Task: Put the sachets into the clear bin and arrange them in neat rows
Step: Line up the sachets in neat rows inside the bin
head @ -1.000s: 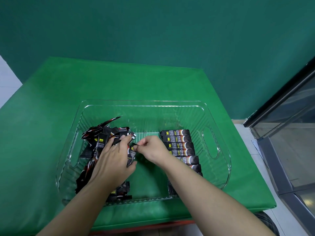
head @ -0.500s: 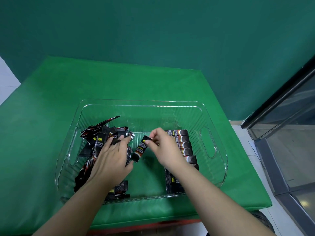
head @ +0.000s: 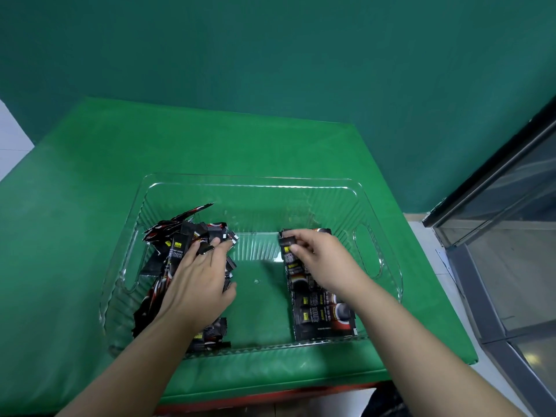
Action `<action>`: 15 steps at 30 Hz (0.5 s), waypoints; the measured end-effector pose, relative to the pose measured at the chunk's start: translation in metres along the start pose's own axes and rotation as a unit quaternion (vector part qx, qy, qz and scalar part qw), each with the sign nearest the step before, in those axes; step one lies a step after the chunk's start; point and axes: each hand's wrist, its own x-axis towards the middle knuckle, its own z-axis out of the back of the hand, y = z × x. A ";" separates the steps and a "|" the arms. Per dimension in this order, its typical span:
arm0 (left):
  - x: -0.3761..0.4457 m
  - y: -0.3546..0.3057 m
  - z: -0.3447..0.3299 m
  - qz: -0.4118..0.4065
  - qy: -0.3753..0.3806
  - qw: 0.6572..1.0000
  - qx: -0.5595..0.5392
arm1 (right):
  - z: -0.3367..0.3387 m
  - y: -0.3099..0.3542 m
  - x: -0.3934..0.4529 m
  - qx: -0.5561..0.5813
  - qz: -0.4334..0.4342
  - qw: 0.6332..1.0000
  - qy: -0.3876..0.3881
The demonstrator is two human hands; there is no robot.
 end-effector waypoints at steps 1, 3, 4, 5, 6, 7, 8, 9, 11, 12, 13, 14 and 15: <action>0.000 0.000 0.000 0.000 0.000 1.000 0.001 | 0.005 -0.002 -0.004 -0.028 0.001 0.999 0.024; 0.000 0.000 0.001 0.002 0.000 1.000 0.002 | 0.010 -0.005 -0.011 -0.067 0.002 0.995 0.072; 0.000 -0.001 0.001 0.003 0.001 1.000 0.003 | 0.012 -0.006 -0.015 -0.089 0.008 0.992 0.092; 0.000 -0.002 0.002 0.004 0.003 1.000 0.003 | 0.013 -0.008 -0.018 -0.110 0.013 0.988 0.112; 0.000 -0.002 0.003 0.005 0.004 1.000 0.004 | 0.013 -0.010 -0.021 -0.125 0.017 0.983 0.133; 0.000 -0.003 0.004 0.006 0.005 1.000 0.005 | 0.011 -0.013 -0.023 -0.136 0.015 0.978 0.155; 0.000 -0.003 0.005 0.007 0.006 1.000 0.007 | 0.009 -0.015 -0.025 -0.147 0.012 0.973 0.175; 0.000 -0.004 0.005 0.007 0.007 1.000 0.007 | 0.006 -0.018 -0.028 -0.159 0.008 0.968 0.193; 0.000 -0.003 0.006 0.009 0.010 1.000 0.009 | 0.000 -0.025 -0.031 -0.175 0.002 0.960 0.218; 0.000 -0.004 0.006 0.008 0.010 1.000 0.010 | -0.002 -0.027 -0.032 -0.183 0.002 0.957 0.227; 0.000 -0.003 0.006 0.007 0.011 1.000 0.011 | -0.004 -0.029 -0.034 -0.195 0.005 0.953 0.233; 0.000 -0.004 0.006 0.007 0.011 1.000 0.010 | -0.005 -0.030 -0.035 -0.209 0.013 0.949 0.234; 0.000 -0.004 0.006 0.008 0.012 1.000 0.008 | -0.006 -0.031 -0.036 -0.223 0.025 0.947 0.228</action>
